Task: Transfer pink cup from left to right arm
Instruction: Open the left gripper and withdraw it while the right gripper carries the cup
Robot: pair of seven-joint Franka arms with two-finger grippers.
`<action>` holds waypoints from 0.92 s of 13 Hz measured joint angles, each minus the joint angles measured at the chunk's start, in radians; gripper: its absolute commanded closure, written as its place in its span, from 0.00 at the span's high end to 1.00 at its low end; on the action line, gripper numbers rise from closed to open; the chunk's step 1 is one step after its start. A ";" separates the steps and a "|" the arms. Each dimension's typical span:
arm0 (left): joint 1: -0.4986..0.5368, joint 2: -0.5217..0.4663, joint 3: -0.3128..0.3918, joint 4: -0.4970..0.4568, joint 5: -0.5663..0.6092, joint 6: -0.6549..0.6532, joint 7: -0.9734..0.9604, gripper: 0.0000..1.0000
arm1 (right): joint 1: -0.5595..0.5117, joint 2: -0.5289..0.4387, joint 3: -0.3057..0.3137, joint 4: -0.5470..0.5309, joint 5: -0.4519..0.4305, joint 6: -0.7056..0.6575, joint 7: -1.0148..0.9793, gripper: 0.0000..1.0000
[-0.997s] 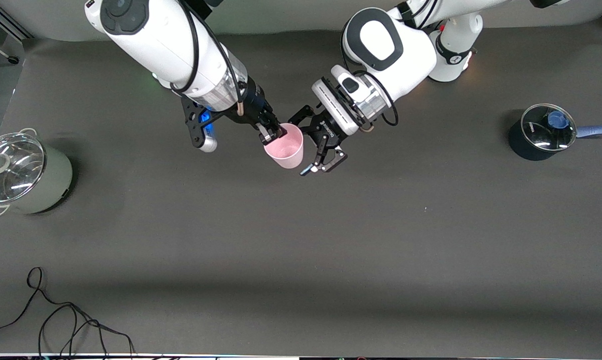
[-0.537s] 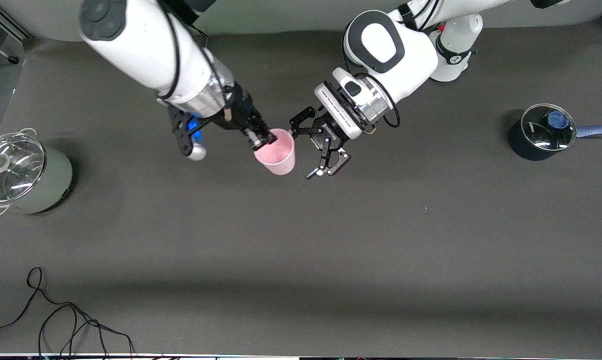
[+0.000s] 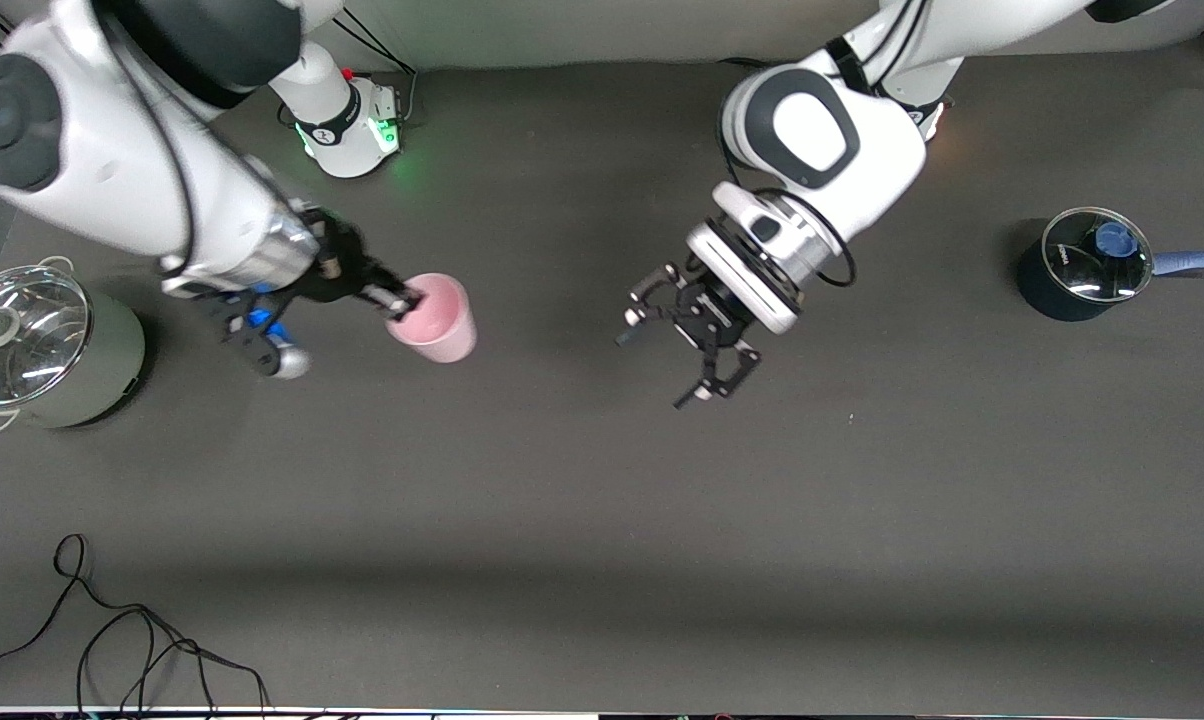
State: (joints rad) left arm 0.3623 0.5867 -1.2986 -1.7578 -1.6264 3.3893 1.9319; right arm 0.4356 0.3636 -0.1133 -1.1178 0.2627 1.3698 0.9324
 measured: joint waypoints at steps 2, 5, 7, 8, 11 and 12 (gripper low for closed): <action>0.053 0.014 0.003 -0.001 0.000 -0.052 -0.003 0.99 | -0.001 -0.025 -0.061 -0.047 -0.080 -0.031 -0.236 0.00; 0.185 0.032 0.008 -0.037 0.000 -0.242 -0.003 0.99 | -0.003 -0.057 -0.143 -0.166 -0.172 -0.026 -0.499 0.00; 0.266 0.038 0.009 -0.081 0.004 -0.359 -0.002 0.99 | -0.002 -0.062 -0.183 -0.255 -0.217 0.041 -0.632 0.00; 0.298 0.040 0.010 -0.100 0.013 -0.403 -0.002 0.99 | -0.002 -0.065 -0.205 -0.303 -0.224 0.091 -0.676 0.00; 0.370 0.041 0.010 -0.151 0.066 -0.515 -0.002 0.99 | -0.002 -0.105 -0.252 -0.509 -0.253 0.329 -0.766 0.00; 0.393 0.041 0.011 -0.168 0.095 -0.550 -0.003 0.99 | -0.002 -0.121 -0.266 -0.592 -0.263 0.423 -0.786 0.00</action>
State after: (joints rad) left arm 0.7548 0.6276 -1.2875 -1.9254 -1.5316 2.8389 1.9293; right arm 0.4333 0.2421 -0.3791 -1.7096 -0.0003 1.7923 0.1462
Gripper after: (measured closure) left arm 0.004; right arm 0.952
